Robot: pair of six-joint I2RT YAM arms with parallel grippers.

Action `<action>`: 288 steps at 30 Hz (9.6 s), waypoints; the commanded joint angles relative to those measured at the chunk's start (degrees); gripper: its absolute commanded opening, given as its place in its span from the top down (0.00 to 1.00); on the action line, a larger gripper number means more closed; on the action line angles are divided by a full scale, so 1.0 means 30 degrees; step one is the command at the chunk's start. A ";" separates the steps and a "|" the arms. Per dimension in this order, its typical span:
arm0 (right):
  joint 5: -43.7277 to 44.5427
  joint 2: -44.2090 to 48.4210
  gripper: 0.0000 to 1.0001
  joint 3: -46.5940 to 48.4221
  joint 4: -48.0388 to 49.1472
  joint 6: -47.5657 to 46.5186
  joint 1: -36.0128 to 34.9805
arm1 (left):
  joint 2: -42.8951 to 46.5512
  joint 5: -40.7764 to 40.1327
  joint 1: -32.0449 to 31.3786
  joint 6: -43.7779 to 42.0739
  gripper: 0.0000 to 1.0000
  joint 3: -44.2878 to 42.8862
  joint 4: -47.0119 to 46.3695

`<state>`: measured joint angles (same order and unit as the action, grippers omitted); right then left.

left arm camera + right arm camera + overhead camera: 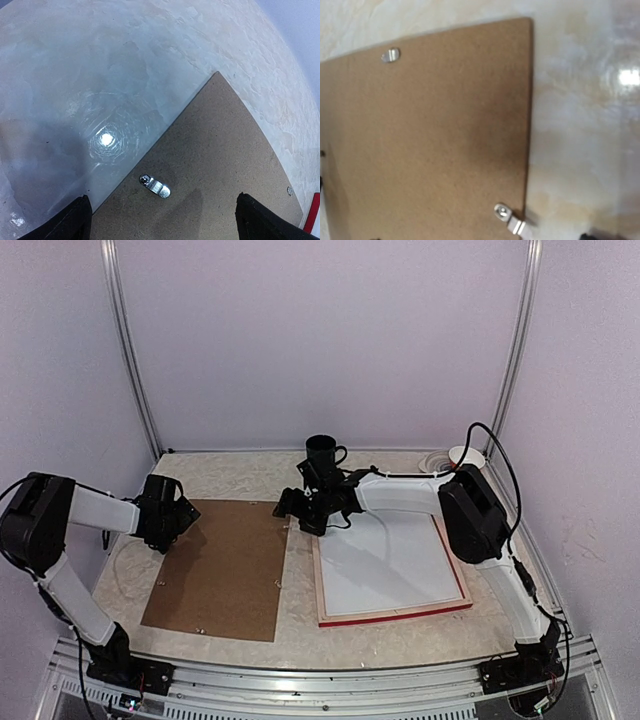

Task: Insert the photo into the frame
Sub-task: Move the backboard to the frame body.

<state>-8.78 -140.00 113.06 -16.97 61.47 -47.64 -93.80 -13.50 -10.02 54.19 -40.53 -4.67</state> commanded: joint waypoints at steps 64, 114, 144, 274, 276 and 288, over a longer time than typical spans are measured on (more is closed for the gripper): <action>0.0097 -0.0986 0.12 0.1696 -0.2352 0.0043 -0.0791 | 0.0527 0.1839 -0.0585 0.0756 0.01 0.2347 0.0442; -0.0624 -0.0319 0.11 -0.1158 0.2936 -0.0120 -0.0324 | 0.0830 0.2056 -0.0585 0.0775 0.01 0.2453 0.0318; -0.2880 0.2897 0.12 -0.5285 0.8415 0.0471 -0.0381 | 0.1325 0.2491 -0.0873 0.0983 0.01 0.2667 0.0271; 0.2132 0.9206 0.01 -0.8968 -0.0149 -0.6555 0.4182 | 0.0766 0.2162 -0.7846 0.2730 0.01 0.0926 -0.1398; 0.2353 0.8224 0.01 -0.7822 -0.0872 -0.7247 0.4286 | 0.0853 0.2202 -0.7744 0.2657 0.01 0.1013 -0.1397; 0.0977 0.5109 0.01 -0.4766 -0.1873 -0.8944 0.4340 | 0.1227 0.2510 -0.7364 0.2359 0.01 0.1833 -0.1433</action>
<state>-3.86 -123.85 97.06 -21.04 36.58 -34.96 -91.15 -6.44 -32.99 62.48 -36.75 -10.94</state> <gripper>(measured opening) 0.992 0.989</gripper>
